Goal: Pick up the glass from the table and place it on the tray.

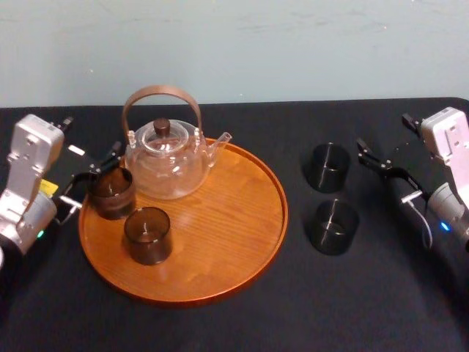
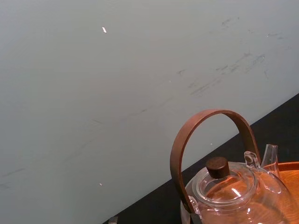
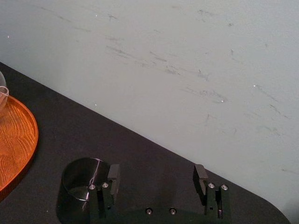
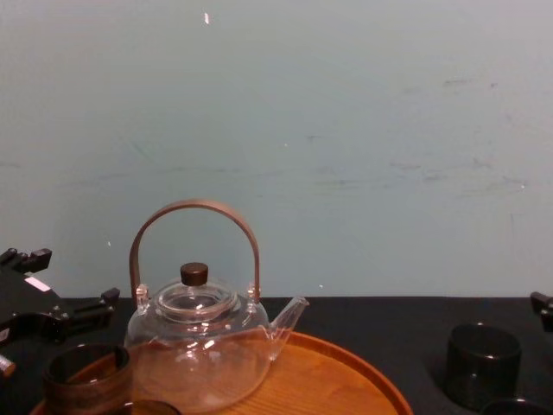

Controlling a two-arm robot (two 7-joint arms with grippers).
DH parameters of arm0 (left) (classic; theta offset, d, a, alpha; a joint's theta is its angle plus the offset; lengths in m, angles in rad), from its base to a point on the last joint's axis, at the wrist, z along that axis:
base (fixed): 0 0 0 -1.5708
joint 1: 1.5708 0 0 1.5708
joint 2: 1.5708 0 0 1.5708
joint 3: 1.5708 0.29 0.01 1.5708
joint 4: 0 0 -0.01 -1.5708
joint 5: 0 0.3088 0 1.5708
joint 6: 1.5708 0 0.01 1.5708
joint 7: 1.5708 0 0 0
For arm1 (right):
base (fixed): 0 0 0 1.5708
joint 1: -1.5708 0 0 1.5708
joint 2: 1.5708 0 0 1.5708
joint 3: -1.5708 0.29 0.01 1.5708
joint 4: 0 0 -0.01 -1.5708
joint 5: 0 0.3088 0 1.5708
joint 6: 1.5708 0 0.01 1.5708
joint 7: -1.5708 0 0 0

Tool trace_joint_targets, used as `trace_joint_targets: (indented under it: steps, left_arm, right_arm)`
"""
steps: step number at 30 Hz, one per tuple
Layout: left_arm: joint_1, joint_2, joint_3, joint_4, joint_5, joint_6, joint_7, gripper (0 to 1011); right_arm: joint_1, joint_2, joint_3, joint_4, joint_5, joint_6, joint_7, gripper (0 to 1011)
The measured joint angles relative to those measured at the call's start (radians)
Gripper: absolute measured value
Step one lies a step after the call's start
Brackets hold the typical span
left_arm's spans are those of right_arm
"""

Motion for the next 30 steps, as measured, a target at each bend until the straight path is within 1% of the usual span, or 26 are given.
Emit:
trace_joint_targets:
  steps: [30]
  left_arm:
    - [0.000,0.000,0.000,0.000,0.000,0.000,0.000,1001]
  right_arm:
    - [0.000,0.000,0.000,0.000,0.000,0.000,0.000,1002]
